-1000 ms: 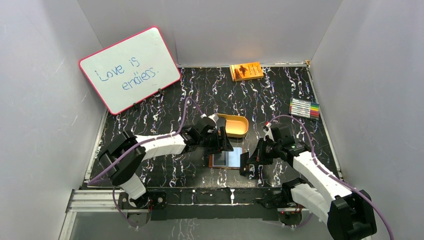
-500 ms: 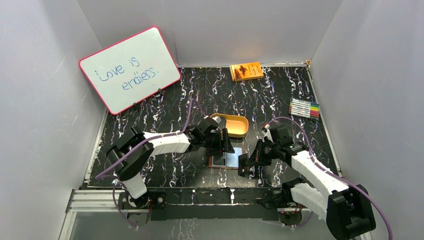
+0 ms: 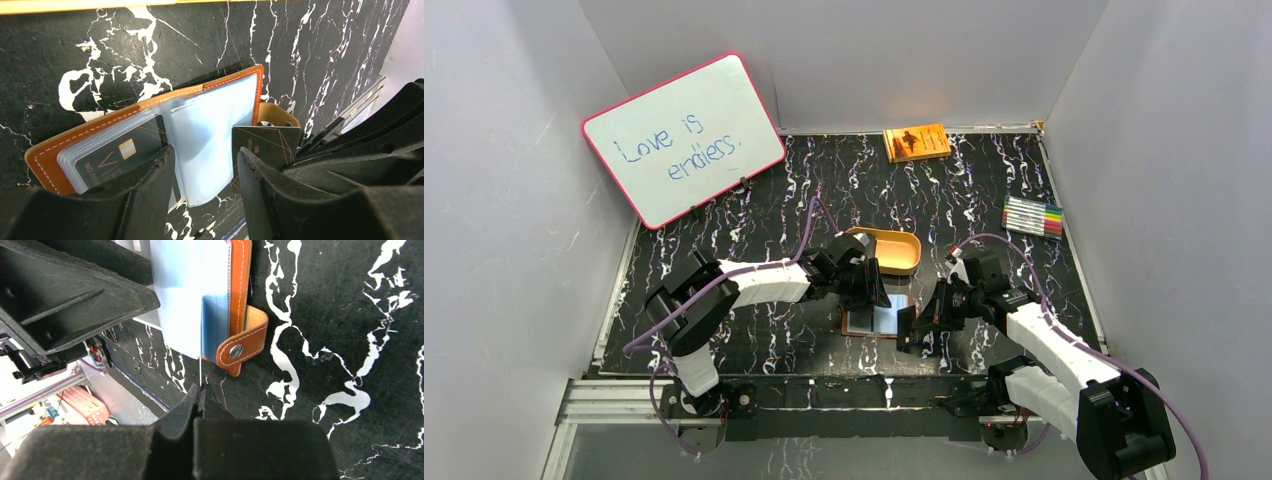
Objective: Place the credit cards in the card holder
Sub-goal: Turn over the card slot in the card holder.
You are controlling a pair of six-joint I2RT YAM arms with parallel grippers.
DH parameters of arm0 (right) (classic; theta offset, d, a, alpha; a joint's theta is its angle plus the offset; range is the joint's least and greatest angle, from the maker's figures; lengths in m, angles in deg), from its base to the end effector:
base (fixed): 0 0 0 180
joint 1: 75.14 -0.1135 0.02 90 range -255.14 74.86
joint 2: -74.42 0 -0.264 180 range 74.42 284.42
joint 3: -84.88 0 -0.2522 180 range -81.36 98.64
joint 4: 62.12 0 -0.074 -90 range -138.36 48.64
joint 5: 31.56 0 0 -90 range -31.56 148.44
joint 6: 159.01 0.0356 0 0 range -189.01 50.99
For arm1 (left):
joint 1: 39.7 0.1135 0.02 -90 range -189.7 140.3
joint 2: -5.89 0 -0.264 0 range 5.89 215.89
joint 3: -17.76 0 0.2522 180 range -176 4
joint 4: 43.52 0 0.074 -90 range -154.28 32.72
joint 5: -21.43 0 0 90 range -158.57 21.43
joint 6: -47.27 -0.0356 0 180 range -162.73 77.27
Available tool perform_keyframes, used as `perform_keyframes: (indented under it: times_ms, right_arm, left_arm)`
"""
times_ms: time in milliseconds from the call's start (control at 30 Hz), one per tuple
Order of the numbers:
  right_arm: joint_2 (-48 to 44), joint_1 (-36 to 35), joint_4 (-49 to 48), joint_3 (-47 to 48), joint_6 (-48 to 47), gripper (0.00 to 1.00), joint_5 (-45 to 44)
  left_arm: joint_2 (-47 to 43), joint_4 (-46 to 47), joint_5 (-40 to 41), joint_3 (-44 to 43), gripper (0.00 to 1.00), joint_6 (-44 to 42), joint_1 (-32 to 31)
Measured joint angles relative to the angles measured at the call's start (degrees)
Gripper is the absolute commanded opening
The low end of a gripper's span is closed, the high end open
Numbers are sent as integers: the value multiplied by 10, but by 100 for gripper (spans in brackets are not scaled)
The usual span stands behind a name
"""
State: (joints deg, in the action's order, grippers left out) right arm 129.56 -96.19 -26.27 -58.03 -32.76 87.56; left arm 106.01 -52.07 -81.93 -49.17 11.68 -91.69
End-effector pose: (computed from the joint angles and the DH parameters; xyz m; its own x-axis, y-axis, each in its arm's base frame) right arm 0.1532 0.0775 0.1671 -0.9519 0.1872 -0.2427 -0.0230 0.7461 0.6655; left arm 0.2143 -0.2875 0.1630 -0.9483 -0.0715 -0.3092 0.1745 0.6962 -0.6963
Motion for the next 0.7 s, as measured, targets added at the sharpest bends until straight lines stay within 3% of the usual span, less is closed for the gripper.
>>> perform_keyframes:
  times_ms: [433, 700]
  right_arm:
    - [-1, 0, -43, -19, 12, 0, 33]
    - [-4, 0, -77, -37, 30, 0, 54]
  left_arm:
    - [3, -10, 3, -2, 46, 1, 0]
    - [3, -16, 5, -2, 36, 0, 0]
